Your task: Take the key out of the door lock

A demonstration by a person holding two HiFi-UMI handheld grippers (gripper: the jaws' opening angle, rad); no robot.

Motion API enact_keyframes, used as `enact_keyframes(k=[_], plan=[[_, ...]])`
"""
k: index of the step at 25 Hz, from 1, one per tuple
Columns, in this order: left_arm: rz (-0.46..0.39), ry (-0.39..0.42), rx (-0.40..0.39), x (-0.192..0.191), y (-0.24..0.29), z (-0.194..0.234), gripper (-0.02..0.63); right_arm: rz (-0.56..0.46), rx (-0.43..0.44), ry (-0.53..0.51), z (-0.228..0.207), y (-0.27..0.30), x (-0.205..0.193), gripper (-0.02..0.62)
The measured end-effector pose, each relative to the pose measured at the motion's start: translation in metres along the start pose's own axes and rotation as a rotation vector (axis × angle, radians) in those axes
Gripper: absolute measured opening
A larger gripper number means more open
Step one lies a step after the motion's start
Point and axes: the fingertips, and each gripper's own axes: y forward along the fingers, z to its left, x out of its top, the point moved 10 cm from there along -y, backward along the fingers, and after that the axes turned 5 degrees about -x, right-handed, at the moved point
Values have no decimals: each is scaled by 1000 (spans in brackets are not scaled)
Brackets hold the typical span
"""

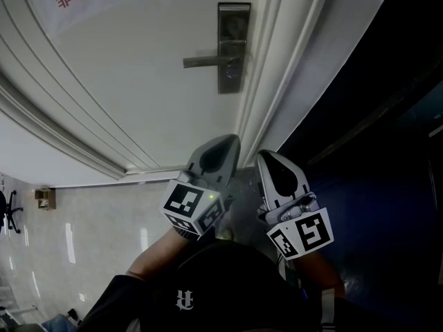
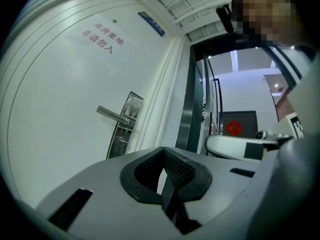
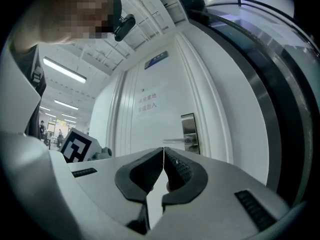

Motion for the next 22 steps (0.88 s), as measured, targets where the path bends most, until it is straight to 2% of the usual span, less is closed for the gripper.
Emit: enact_keyframes(k=[2,4,6,10,13,17,22], plan=[[-5,-47,2,0,13,13,6,-11,-14,1,-5,7,0,17],[-12,-131,2,-1,26,29,6,-19,-21,-3,-9,14,-1,17],[-21,-248,-1,-4,40,47,6,-19,-29,-7,-14,21,-2,17],[-66,-535,6,-11,67,85,6,-16,-50,3,-28,38,-3,17],[-112,-690,25,-12,83,108,6,-12,-61,4,-36,51,-4,17],[-141,-799,55,-15,100,128,6,-9,-72,8,-46,65,-6,17],[-173,-869,48,-17,112,139,8,-9,-81,9,-54,73,-8,17]])
